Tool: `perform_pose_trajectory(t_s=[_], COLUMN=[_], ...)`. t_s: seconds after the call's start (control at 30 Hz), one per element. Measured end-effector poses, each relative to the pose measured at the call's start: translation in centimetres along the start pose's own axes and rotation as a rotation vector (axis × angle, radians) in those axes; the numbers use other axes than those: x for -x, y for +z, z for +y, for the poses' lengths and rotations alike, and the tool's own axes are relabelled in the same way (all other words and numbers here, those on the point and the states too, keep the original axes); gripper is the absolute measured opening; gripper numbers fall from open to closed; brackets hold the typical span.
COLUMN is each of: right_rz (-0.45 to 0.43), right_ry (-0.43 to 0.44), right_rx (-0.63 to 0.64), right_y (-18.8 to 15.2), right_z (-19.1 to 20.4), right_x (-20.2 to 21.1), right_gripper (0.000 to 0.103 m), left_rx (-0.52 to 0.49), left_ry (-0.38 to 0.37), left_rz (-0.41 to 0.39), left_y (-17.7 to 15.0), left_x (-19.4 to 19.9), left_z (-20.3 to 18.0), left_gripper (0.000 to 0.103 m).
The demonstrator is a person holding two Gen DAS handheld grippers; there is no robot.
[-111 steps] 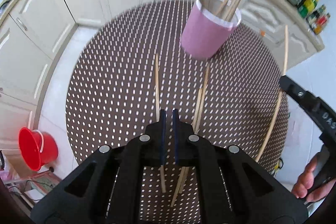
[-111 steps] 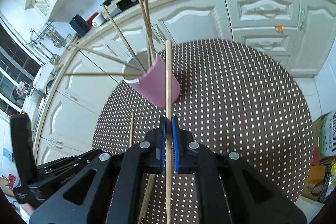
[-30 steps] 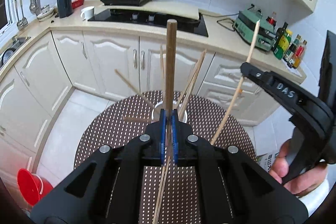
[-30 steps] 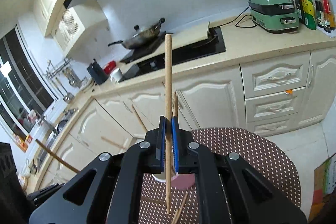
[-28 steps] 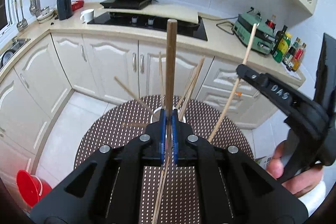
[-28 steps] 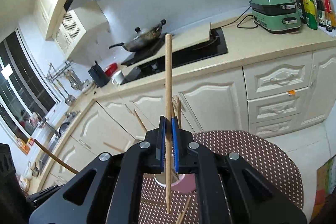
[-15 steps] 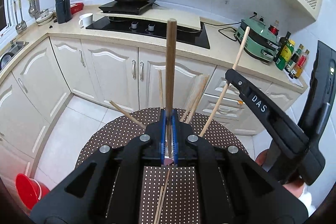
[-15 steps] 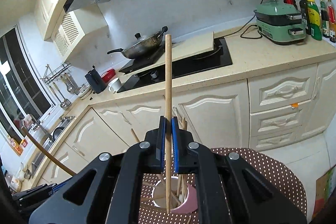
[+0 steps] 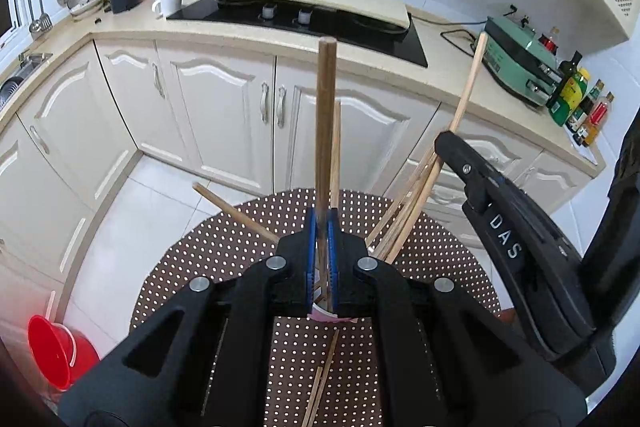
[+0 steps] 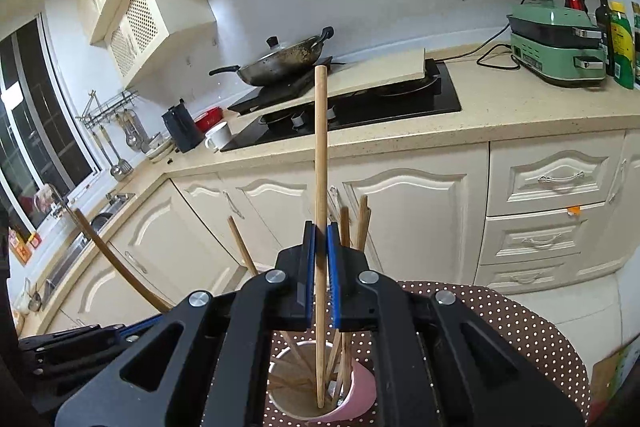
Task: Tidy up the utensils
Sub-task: 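Lower both chopsticks into the pink cup and open both tools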
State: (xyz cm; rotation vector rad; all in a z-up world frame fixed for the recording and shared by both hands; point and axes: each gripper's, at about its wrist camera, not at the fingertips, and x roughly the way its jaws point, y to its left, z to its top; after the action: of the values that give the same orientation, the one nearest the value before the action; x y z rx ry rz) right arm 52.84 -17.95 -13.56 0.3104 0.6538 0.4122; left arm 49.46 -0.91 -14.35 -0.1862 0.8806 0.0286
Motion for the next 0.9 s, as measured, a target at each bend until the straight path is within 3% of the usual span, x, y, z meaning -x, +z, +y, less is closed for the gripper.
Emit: perform_pose_trajectory(t_s=[0.4,0.63,0.83,0.9], right_rz=[0.099,0.150,0.167,0.170], right_ry=[0.013,0.028,0.032,0.021], right_rx=[0.030,0.008,-0.002,-0.009], right_y=[-2.5,-3.4,-3.2,-3.1], right_z=[-0.3,-0.6,-0.6,-0.9], right_x=[-1.4,-1.3,-0.1,0.2], right_gripper=[0.005,0.005,0.011,0.020], left_rx=[0.008,-0.016,-0.032,-0.038], left_ry=[0.004,0.011,0.009,0.011], left_rz=[0.088,0.078,0.095,0.102], left_y=[-1.9,-2.1,-2.1,-2.1], left_x=[-3.4,-3.6,-3.4,-3.3], left_z=[0.5,0.2,0.1,0.0], left_gripper=[0.006,0.007,0.007,0.008])
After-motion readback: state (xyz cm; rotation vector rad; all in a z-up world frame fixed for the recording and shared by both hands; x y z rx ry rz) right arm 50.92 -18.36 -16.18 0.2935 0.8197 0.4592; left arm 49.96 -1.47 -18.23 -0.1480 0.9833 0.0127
